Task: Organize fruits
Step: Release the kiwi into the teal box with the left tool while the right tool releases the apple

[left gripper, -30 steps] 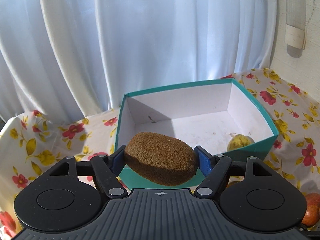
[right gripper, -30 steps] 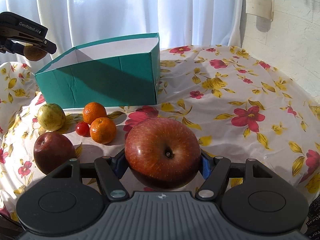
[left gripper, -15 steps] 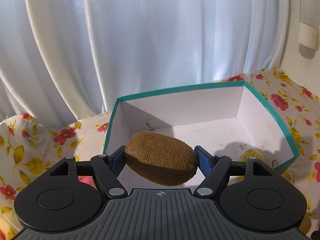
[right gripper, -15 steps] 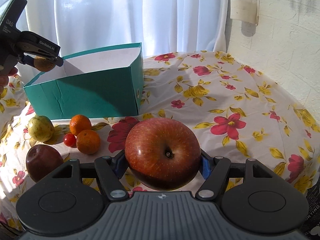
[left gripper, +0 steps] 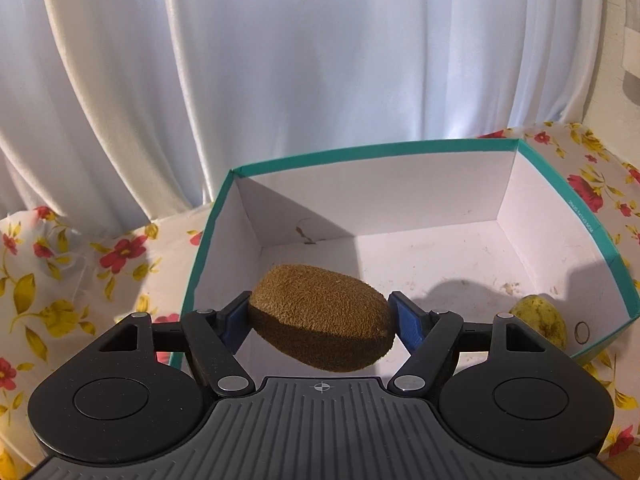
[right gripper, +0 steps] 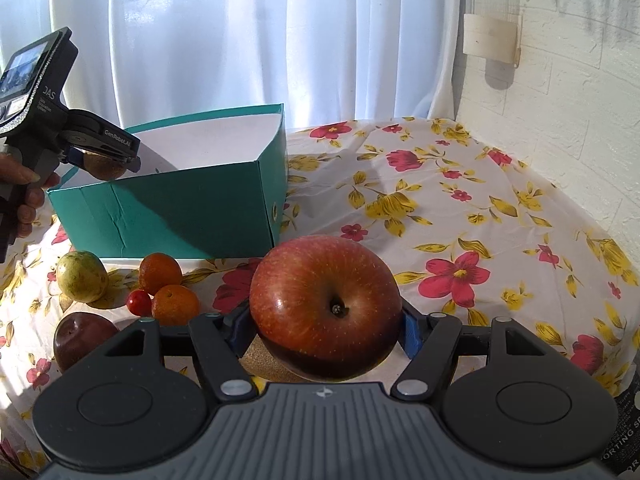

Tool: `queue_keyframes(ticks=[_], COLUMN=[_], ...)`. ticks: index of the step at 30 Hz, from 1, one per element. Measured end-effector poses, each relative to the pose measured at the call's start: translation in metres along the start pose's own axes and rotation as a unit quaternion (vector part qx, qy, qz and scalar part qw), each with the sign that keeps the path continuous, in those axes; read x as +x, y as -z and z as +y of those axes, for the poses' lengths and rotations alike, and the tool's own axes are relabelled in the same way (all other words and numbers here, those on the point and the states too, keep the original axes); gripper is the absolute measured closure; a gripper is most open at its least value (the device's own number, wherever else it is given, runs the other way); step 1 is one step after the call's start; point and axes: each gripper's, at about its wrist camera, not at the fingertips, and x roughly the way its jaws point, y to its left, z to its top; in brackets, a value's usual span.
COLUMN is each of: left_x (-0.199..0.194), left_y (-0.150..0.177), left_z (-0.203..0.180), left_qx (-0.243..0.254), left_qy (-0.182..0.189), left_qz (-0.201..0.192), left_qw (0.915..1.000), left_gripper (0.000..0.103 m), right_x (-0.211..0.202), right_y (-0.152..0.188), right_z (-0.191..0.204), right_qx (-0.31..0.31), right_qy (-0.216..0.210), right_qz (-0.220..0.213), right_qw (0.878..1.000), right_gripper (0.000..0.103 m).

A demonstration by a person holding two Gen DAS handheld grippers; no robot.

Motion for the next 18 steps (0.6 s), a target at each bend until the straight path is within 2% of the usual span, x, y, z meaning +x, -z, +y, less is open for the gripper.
queue_keyframes(ticks=[13,18], left_x=[0.036,0.045], left_y=[0.012,0.013], left_z=[0.003,0.010], left_qx=[-0.016,-0.042], left_qy=[0.004,0.023], left_qz=[0.056,0.084], left_qw=[0.9983,0.9953], left_gripper=[0.026,0.024], right_x=[0.005,0.009], right_y=[-0.023,-0.037], right_z=[0.017,0.023], right_qx=[-0.023,-0.032], right_qy=[-0.018,-0.027], right_qz=[-0.020,-0.030], right_qw=[0.999,0.999], right_gripper=[0.034,0.034])
